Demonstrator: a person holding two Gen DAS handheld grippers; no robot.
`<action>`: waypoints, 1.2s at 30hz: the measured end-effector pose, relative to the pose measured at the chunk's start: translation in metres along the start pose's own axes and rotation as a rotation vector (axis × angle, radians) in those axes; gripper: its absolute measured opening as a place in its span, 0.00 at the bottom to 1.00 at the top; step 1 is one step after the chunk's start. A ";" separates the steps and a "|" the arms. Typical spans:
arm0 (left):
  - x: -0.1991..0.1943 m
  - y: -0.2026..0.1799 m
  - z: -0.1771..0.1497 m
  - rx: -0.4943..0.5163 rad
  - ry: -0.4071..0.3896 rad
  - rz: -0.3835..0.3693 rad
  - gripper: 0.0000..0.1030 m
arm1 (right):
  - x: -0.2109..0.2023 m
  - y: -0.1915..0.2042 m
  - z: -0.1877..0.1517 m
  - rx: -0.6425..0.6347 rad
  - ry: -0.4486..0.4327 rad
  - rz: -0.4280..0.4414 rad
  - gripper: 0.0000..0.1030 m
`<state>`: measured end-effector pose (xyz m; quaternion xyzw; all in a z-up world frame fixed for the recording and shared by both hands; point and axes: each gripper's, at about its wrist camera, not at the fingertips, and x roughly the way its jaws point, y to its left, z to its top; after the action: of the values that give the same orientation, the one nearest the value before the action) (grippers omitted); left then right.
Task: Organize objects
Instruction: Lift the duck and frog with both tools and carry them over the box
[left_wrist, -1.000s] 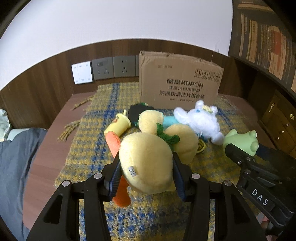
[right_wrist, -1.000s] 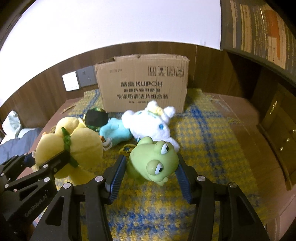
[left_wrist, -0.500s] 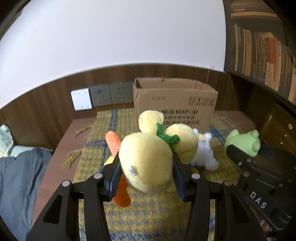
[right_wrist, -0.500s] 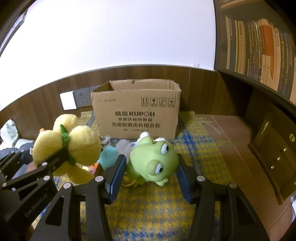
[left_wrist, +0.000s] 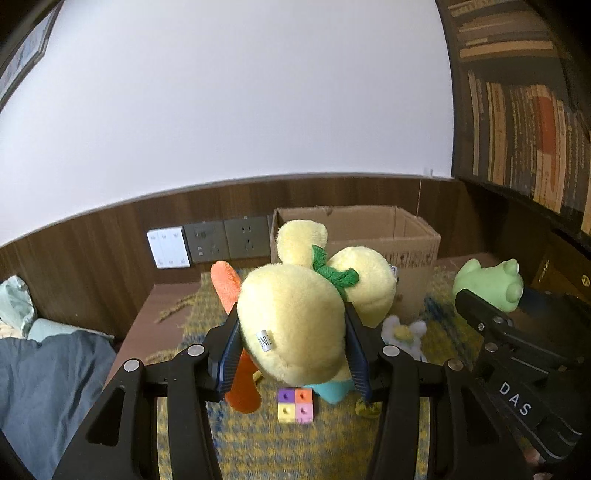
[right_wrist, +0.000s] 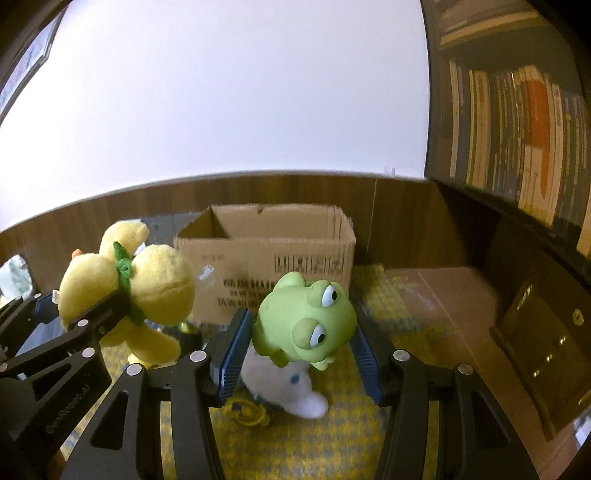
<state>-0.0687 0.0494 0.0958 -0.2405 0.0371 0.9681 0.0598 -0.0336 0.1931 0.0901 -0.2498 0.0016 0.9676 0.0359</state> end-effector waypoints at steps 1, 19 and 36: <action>0.001 0.001 0.003 0.000 -0.006 0.005 0.48 | 0.000 0.000 0.003 -0.001 -0.007 0.000 0.52; 0.017 -0.003 0.052 0.000 -0.100 0.049 0.48 | 0.021 -0.004 0.059 0.005 -0.103 -0.052 0.52; 0.068 -0.002 0.091 -0.048 -0.102 0.050 0.49 | 0.085 -0.012 0.100 0.014 -0.074 -0.086 0.52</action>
<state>-0.1702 0.0675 0.1439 -0.1911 0.0165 0.9809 0.0317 -0.1554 0.2133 0.1364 -0.2135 -0.0035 0.9737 0.0793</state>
